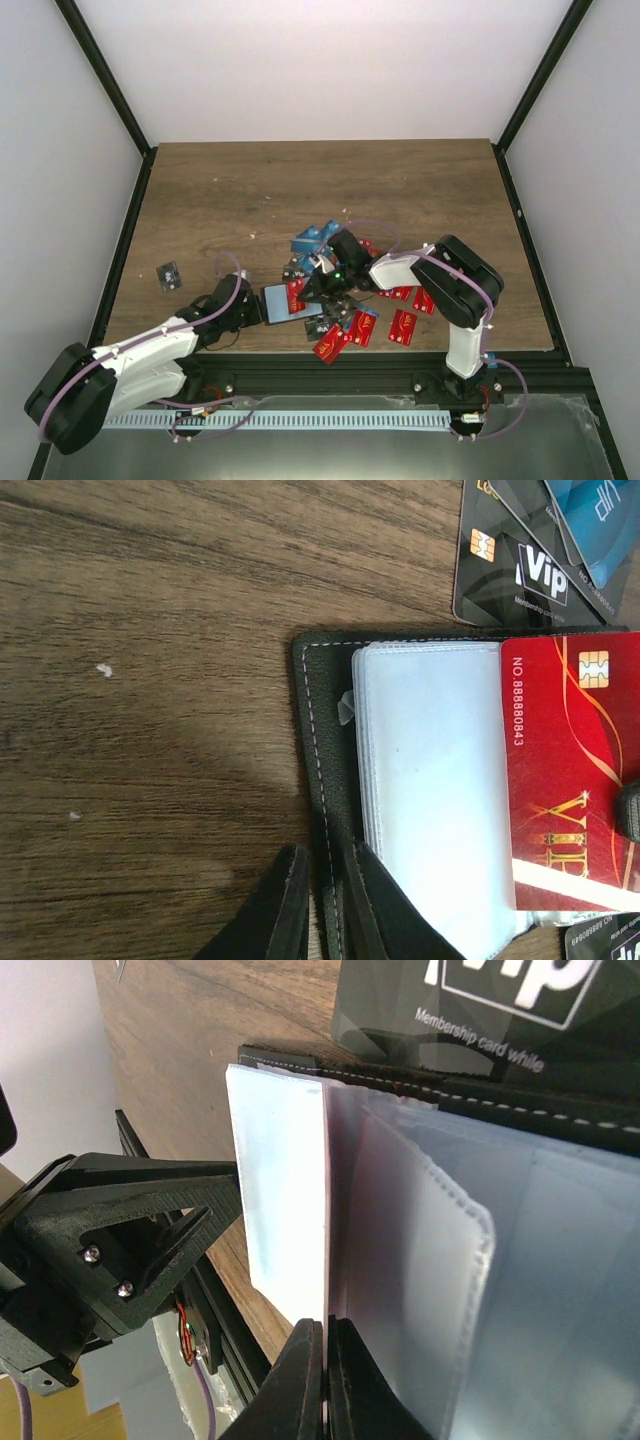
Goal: Put the credit cards into the card holder
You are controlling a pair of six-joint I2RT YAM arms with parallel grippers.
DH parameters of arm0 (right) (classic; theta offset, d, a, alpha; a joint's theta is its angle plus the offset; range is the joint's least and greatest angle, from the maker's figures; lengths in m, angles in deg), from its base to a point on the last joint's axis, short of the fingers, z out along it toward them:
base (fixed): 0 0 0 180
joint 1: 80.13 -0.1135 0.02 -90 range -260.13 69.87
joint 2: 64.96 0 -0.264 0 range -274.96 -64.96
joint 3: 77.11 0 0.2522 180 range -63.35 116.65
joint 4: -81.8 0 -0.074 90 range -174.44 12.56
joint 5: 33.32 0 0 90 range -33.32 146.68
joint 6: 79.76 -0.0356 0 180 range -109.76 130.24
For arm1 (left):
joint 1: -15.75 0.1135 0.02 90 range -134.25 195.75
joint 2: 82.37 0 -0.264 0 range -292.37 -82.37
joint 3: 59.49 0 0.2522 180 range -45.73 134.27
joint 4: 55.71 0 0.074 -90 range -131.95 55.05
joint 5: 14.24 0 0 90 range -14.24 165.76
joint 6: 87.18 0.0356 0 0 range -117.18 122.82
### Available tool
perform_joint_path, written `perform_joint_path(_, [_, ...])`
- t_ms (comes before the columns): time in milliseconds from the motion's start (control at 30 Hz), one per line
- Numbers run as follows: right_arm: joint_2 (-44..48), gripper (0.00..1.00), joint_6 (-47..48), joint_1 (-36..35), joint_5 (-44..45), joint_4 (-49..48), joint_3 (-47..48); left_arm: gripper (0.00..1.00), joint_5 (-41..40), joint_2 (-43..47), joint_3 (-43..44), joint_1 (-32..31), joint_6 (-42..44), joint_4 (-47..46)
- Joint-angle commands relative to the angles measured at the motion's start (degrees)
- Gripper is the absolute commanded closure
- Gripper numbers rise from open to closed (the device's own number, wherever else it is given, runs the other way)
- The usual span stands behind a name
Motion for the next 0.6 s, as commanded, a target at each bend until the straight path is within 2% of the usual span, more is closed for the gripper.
perform_joint_path(0, [-0.9, 0.99, -1.0, -0.8, -1.5, -1.5, -0.6, 0.87, 0.6, -0.5, -0.9, 0.2, 0.2, -1.5])
perform_joint_path(567, [-2.9, 0.99, -1.6, -2.1, -2.3, -2.4, 0.6, 0.89, 1.1, -1.3, -0.8, 0.2, 0.5, -2.3])
